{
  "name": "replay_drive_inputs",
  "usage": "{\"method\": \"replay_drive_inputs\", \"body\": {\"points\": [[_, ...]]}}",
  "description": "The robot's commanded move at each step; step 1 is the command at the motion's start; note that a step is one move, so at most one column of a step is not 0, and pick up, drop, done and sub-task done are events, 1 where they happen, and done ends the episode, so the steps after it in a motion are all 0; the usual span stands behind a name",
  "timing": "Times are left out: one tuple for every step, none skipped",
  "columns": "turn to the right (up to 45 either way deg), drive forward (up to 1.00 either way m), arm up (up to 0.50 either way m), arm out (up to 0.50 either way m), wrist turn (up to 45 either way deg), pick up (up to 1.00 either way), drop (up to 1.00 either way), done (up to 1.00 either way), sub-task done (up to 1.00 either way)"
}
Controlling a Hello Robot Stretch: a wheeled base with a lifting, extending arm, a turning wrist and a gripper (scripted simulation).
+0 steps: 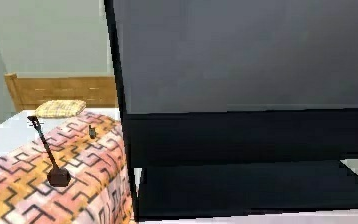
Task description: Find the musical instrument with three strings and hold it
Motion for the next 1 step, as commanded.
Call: {"method": "replay_drive_inputs", "body": {"points": [[0.0, 0.3, 0.0, 0.0, 0.0, 0.0, 0.0, 0.0, 0.0]]}}
